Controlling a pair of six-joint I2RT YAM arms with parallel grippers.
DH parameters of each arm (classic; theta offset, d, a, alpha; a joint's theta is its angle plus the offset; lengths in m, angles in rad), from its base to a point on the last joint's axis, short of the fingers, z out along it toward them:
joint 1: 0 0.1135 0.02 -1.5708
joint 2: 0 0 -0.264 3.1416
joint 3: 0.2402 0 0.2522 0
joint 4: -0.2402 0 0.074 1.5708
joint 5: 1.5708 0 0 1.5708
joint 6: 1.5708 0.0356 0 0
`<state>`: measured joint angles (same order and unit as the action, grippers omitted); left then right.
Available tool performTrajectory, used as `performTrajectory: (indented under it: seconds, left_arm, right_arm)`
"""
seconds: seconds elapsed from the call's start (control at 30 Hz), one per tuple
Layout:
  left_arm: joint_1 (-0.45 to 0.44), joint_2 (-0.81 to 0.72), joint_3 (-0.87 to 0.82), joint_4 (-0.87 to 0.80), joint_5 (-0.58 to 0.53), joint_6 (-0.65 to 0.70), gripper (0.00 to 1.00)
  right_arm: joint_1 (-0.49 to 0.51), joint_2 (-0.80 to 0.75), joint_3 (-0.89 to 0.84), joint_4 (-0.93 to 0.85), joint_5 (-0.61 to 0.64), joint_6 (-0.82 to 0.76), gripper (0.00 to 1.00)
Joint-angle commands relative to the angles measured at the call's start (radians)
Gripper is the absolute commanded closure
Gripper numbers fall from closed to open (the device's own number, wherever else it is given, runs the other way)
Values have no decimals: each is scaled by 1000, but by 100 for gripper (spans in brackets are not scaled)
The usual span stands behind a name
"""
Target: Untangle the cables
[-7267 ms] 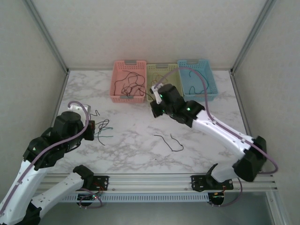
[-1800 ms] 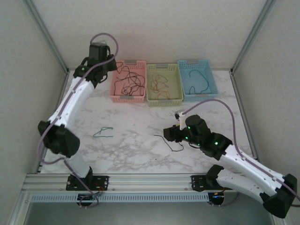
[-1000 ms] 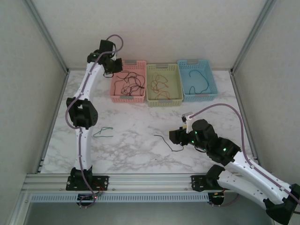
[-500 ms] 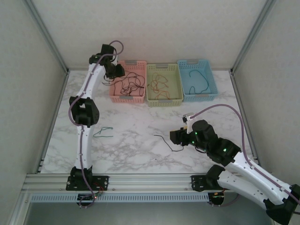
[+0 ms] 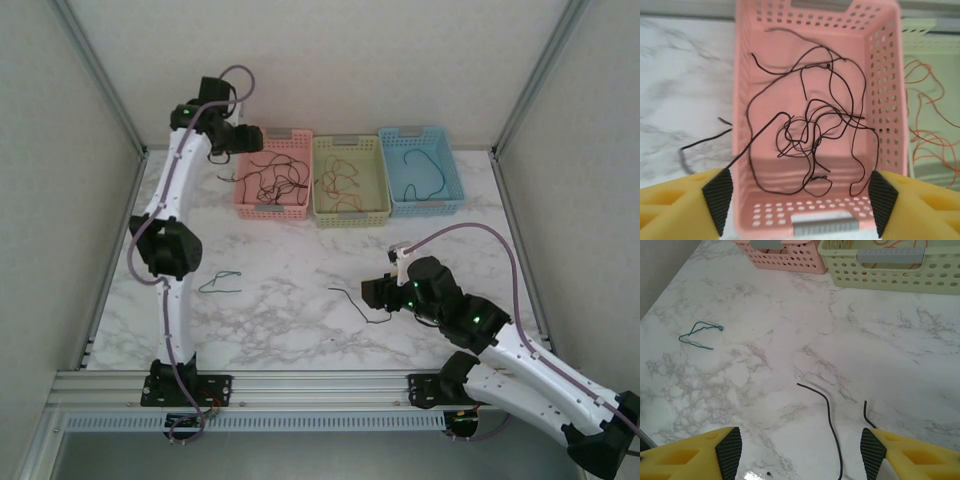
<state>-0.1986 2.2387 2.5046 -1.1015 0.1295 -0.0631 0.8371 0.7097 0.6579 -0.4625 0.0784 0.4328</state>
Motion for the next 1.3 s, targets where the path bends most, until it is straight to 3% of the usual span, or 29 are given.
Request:
performTrajectory:
  seconds: [0.0,0.07,0.17,0.37,0.57,0.8,1.03,1.27]
  left_arm:
    - [-8,-94,-152,-82,-140,249,22]
    - [6,-135,-268,-25,-232,276,19]
    - [50,-119,-288,-47,-169,246,18]
    - [65,-76,-349,-11,-212,254,18]
    - [136,-46,-342,48,-44,9,20]
    - [139,-90,-487,244,29,-320,20]
    - [139,8,-429,265,81,-445,28]
    - [139,-13,-464,303,78,-478,38]
  right_arm:
    - [-5,16,-3,41,-6,-11,33]
    - [-5,29,11,33,-13,-18,33]
    - [-4,31,28,16,-17,-27,33]
    - [-4,38,26,16,-16,-29,33]
    - [-4,37,23,15,-15,-27,33]
    - [-4,38,18,20,-8,-24,33]
    - [-4,16,17,2,-8,-23,33]
    - [-4,7,16,-1,-6,-21,33]
